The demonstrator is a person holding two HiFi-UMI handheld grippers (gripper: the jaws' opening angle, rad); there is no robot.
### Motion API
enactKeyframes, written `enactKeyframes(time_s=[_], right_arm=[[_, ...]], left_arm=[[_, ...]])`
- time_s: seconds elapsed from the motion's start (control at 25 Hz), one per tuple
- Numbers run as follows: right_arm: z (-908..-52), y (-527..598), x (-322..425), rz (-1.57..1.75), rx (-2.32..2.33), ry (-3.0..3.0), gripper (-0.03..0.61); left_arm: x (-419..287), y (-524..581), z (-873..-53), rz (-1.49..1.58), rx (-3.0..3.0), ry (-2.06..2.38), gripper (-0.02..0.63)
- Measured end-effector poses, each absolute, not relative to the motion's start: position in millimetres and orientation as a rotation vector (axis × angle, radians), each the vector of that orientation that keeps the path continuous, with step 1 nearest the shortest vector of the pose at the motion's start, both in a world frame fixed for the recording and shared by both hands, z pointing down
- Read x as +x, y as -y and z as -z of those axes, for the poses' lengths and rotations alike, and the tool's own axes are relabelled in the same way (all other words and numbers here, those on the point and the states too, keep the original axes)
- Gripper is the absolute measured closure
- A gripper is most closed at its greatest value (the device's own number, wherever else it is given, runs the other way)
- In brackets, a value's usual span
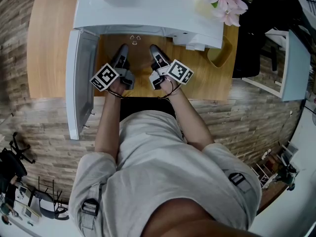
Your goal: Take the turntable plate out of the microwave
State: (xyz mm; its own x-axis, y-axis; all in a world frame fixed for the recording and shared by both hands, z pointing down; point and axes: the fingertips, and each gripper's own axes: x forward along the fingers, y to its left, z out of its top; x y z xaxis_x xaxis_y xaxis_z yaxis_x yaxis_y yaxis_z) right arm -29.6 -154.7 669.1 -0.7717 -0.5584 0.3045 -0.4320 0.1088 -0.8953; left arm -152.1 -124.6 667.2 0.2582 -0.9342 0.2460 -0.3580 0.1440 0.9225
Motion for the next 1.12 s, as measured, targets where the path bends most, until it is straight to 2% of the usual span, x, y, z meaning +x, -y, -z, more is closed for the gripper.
enactKeyframes(time_s=[0.44, 0.76, 0.88, 1.12], right_arm=[[-667.5, 138.1, -22.0, 1.755, -1.022, -2.234, 0.485], [-669.1, 161.2, -28.9, 1.735, -0.973, -2.242, 0.453], [-668.8, 163.5, -31.9, 1.738, -0.964, -2.265, 0.485], [-663.8, 154.4, -32.9, 1.73, -0.981, -2.301, 0.483]], left_arm=[[-144.4, 109.3, -665.1, 0.67, 1.418, 1.244, 0.538], [-138.1, 100.9, -669.3, 0.644, 1.416, 1.231, 0.535], [-138.9, 100.6, -667.2, 0.627, 1.434, 1.239, 0.532], [-142.8, 98.5, -660.2, 0.586, 1.471, 1.243, 0.528]])
